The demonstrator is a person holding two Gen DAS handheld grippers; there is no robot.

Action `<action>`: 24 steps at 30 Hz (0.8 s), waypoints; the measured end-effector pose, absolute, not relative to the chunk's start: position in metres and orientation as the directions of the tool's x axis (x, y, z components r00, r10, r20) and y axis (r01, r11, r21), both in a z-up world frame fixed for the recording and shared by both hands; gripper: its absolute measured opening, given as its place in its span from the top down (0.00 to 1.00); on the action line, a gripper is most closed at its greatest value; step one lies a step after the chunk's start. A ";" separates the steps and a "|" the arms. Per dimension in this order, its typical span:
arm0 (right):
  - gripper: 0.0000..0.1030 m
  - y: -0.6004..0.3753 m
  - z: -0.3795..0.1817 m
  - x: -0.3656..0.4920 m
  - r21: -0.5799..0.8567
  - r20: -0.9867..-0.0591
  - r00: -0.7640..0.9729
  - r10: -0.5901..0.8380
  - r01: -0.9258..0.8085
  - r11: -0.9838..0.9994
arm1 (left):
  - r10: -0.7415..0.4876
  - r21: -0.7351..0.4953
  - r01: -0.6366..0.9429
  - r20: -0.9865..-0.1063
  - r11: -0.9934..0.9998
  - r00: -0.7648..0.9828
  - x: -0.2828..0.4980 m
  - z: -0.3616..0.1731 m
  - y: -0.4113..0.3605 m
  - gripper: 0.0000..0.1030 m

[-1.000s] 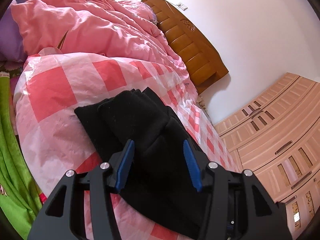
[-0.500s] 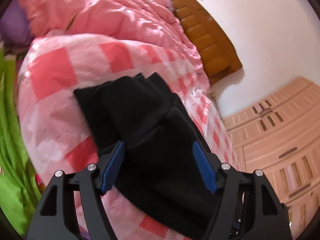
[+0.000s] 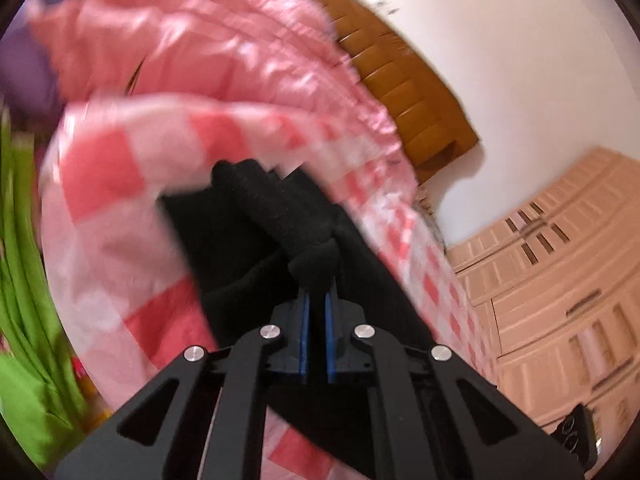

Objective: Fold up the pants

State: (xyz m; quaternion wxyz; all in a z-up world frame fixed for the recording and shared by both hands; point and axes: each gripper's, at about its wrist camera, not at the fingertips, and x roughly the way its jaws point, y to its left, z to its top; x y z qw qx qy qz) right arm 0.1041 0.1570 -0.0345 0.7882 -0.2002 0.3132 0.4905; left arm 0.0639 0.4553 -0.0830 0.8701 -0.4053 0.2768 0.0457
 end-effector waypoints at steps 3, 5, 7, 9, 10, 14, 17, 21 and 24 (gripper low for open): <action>0.93 0.159 -0.035 0.096 -0.015 -0.694 0.302 0.653 -0.913 0.407 | -0.110 -0.621 -0.316 -0.548 0.717 0.829 0.058 -0.075 0.454 0.94; 0.93 0.167 -0.048 0.093 -0.017 -0.726 0.281 0.627 -0.920 0.392 | -0.115 -0.612 -0.377 -0.612 0.696 0.782 0.060 -0.097 0.460 0.95; 0.93 0.173 -0.064 0.089 -0.019 -0.759 0.257 0.599 -0.927 0.375 | -0.117 -0.614 -0.409 -0.637 0.675 0.762 0.056 -0.116 0.462 0.94; 0.93 0.174 -0.073 0.086 -0.017 -0.769 0.249 0.589 -0.929 0.370 | -0.107 -0.608 -0.405 -0.632 0.683 0.768 0.053 -0.119 0.460 0.94; 0.93 0.173 -0.073 0.087 -0.007 -0.768 0.243 0.593 -0.928 0.372 | -0.099 -0.598 -0.408 -0.636 0.690 0.765 0.053 -0.118 0.459 0.94; 0.90 0.173 -0.062 0.086 -0.013 -0.759 0.258 0.598 -0.924 0.383 | -0.059 -0.548 -0.434 -0.666 0.715 0.744 0.060 -0.111 0.453 0.87; 0.77 0.178 -0.074 0.086 0.023 -0.783 0.224 0.581 -0.922 0.386 | -0.040 -0.540 -0.466 -0.682 0.701 0.730 0.058 -0.112 0.451 0.74; 0.14 0.166 -0.065 0.077 0.079 -0.773 0.177 0.609 -0.926 0.370 | 0.244 -0.350 -0.609 -0.690 0.712 0.681 0.040 -0.076 0.432 0.26; 0.14 0.130 -0.043 0.076 0.026 -0.720 0.262 0.642 -0.915 0.402 | 0.211 -0.300 -0.461 -0.601 0.835 0.771 0.044 -0.037 0.384 0.20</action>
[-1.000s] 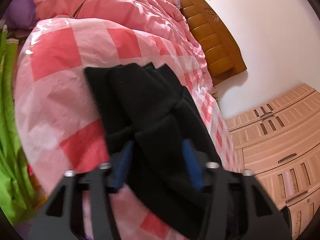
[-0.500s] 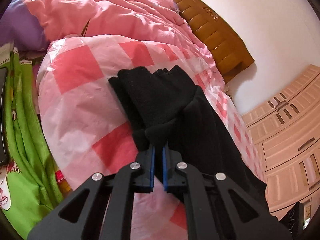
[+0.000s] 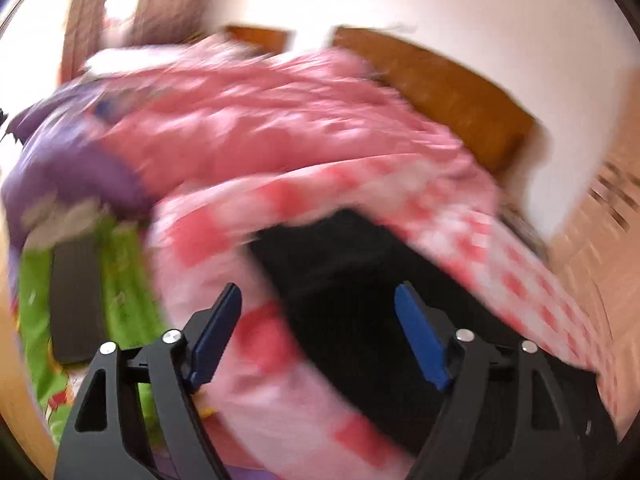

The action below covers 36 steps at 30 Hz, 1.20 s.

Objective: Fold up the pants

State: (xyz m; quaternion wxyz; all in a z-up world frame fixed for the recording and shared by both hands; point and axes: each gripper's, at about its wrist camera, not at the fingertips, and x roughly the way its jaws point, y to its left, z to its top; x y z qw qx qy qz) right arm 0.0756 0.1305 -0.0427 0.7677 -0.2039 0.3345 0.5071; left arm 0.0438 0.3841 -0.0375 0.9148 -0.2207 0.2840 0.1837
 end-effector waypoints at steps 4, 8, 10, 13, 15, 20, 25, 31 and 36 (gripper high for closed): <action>0.14 0.069 -0.034 0.141 0.047 -0.718 0.392 0.575 -0.797 0.602 | 0.041 -0.231 -0.251 -0.654 0.940 0.756 0.080 -0.044 0.324 0.16; 0.14 0.016 -0.042 0.207 0.162 -0.745 0.411 0.525 -0.652 0.740 | -0.003 -0.217 -0.211 -0.702 0.953 0.712 0.115 -0.064 0.305 0.25; 0.20 0.009 -0.036 0.217 0.150 -0.728 0.415 0.547 -0.682 0.716 | -0.053 -0.204 -0.126 -0.693 0.971 0.719 0.130 -0.057 0.297 0.25; 0.33 0.026 -0.030 0.232 0.104 -0.726 0.373 0.578 -0.771 0.628 | -0.196 -0.191 0.080 -0.726 0.978 0.659 0.167 -0.048 0.283 0.25; 0.44 0.045 -0.037 0.243 0.055 -0.751 0.344 0.564 -0.819 0.572 | -0.250 -0.159 0.197 -0.732 0.967 0.634 0.184 -0.042 0.272 0.25; 0.64 0.076 -0.055 0.251 0.008 -0.780 0.272 0.563 -0.896 0.443 | -0.280 0.004 0.475 -0.803 0.880 0.526 0.207 -0.055 0.241 0.36; 0.65 0.086 -0.061 0.252 -0.025 -0.793 0.257 0.552 -0.919 0.393 | -0.270 0.046 0.565 -0.845 0.824 0.461 0.221 -0.077 0.235 0.47; 0.65 0.080 -0.064 0.267 0.006 -0.804 0.240 0.544 -0.912 0.411 | -0.296 0.027 0.626 -0.865 0.780 0.406 0.233 -0.084 0.232 0.55; 0.86 0.081 -0.068 0.251 -0.046 -0.806 0.256 0.533 -0.925 0.376 | -0.299 0.029 0.648 -0.870 0.761 0.391 0.232 -0.087 0.231 0.66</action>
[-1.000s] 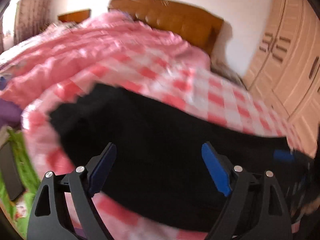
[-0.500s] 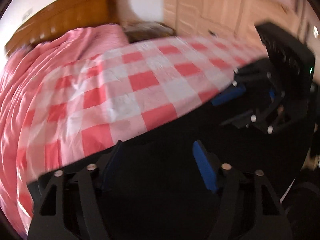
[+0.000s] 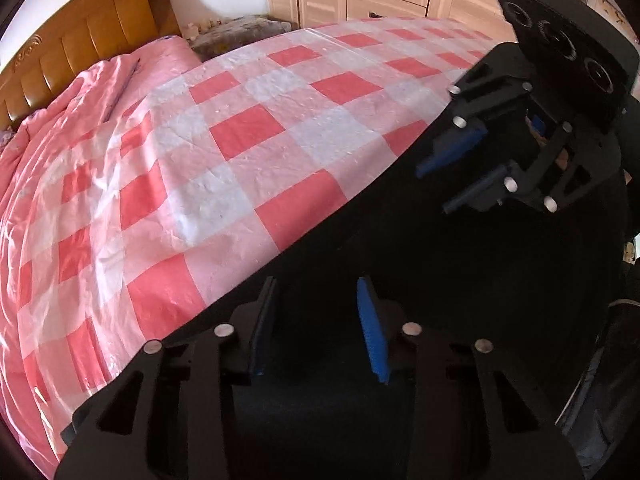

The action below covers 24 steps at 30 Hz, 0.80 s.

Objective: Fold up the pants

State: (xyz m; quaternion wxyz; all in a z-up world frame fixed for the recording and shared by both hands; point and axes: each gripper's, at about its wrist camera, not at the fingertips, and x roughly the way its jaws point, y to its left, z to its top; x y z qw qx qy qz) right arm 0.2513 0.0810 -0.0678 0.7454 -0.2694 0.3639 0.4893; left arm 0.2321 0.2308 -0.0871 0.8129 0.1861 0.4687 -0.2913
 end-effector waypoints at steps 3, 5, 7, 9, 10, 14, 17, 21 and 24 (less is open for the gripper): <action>0.90 0.076 -0.062 0.247 -0.065 -0.787 0.288 0.546 -0.918 0.391 | -0.306 0.041 0.648 -0.857 0.761 0.414 0.229 -0.085 0.227 0.96; 0.90 0.074 -0.055 0.239 -0.098 -0.768 0.327 0.550 -0.910 0.403 | -0.285 0.096 0.635 -0.836 0.766 0.470 0.225 -0.077 0.225 0.96; 0.90 0.070 -0.044 0.235 -0.119 -0.741 0.362 0.565 -0.900 0.420 | -0.290 0.122 0.622 -0.804 0.774 0.519 0.220 -0.062 0.224 0.96; 0.91 0.066 -0.035 0.237 -0.128 -0.715 0.394 0.578 -0.886 0.446 | -0.279 0.143 0.606 -0.790 0.783 0.546 0.222 -0.053 0.223 0.96; 0.91 0.066 -0.034 0.241 -0.128 -0.713 0.401 0.576 -0.881 0.455 | -0.260 0.160 0.602 -0.794 0.783 0.549 0.225 -0.055 0.220 0.96; 0.87 0.075 -0.060 0.259 -0.086 -0.782 0.358 0.510 -0.873 0.481 | -0.201 0.165 0.586 -0.837 0.793 0.509 0.239 -0.082 0.212 0.95; 0.48 0.066 -0.062 0.266 -0.001 -0.789 0.324 0.522 -0.850 0.527 | -0.232 0.122 0.540 -0.808 0.833 0.541 0.236 -0.079 0.221 0.69; 0.23 0.037 -0.039 0.251 -0.031 -0.748 0.399 0.530 -0.819 0.573 | -0.191 0.101 0.354 -0.690 0.930 0.698 0.208 -0.047 0.254 0.17; 0.23 0.001 -0.028 0.239 -0.039 -0.746 0.437 0.502 -0.782 0.622 | -0.167 0.008 0.241 -0.699 0.971 0.696 0.177 -0.042 0.287 0.09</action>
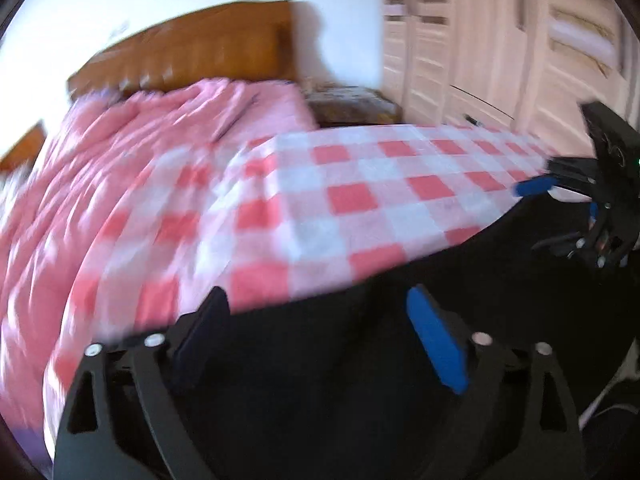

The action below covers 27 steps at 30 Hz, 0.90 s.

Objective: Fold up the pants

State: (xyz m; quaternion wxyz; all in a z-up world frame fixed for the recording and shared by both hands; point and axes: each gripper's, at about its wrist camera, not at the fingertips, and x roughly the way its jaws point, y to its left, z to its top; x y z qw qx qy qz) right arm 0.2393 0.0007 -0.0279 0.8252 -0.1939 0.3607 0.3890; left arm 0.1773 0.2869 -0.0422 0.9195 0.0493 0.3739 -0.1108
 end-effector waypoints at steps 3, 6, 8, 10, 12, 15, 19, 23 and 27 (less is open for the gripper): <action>0.22 -0.027 -0.031 0.229 0.012 -0.765 0.402 0.504 -0.773 0.634 | -0.076 0.004 0.122 -0.761 0.993 0.645 0.167 -0.067 0.319 0.09; 0.21 -0.040 -0.059 0.229 -0.054 -0.830 0.414 0.375 -0.728 0.684 | -0.019 -0.022 0.001 -0.804 1.000 0.594 0.168 -0.094 0.354 0.11; 0.20 -0.059 -0.073 0.234 -0.002 -0.838 0.397 0.374 -0.688 0.726 | -0.064 -0.090 -0.015 -0.800 0.996 0.597 0.169 -0.107 0.369 0.12; 0.20 -0.072 -0.075 0.229 -0.008 -0.832 0.409 0.375 -0.684 0.729 | -0.001 -0.028 -0.037 -0.803 0.999 0.595 0.172 -0.110 0.361 0.12; 0.20 -0.083 -0.076 0.226 0.005 -0.826 0.419 0.376 -0.662 0.750 | 0.028 -0.016 -0.069 -0.804 0.997 0.593 0.174 -0.111 0.358 0.12; 0.20 -0.091 -0.075 0.220 0.001 -0.817 0.441 0.372 -0.644 0.765 | 0.032 -0.041 -0.106 -0.795 0.994 0.606 0.171 -0.108 0.360 0.12; 0.19 -0.093 -0.053 0.202 -0.050 -0.795 0.487 0.363 -0.647 0.761 | 0.021 -0.064 -0.108 -0.766 0.992 0.643 0.156 -0.090 0.351 0.13; 0.14 -0.152 -0.003 0.159 -0.037 -0.694 0.606 0.388 -0.569 0.822 | 0.044 -0.069 -0.133 -0.714 0.989 0.699 0.128 -0.066 0.346 0.09; 0.14 -0.233 -0.022 0.126 -0.056 -0.747 0.622 0.236 -0.413 0.909 | 0.145 0.062 -0.151 -0.753 0.987 0.642 0.129 -0.084 0.346 0.09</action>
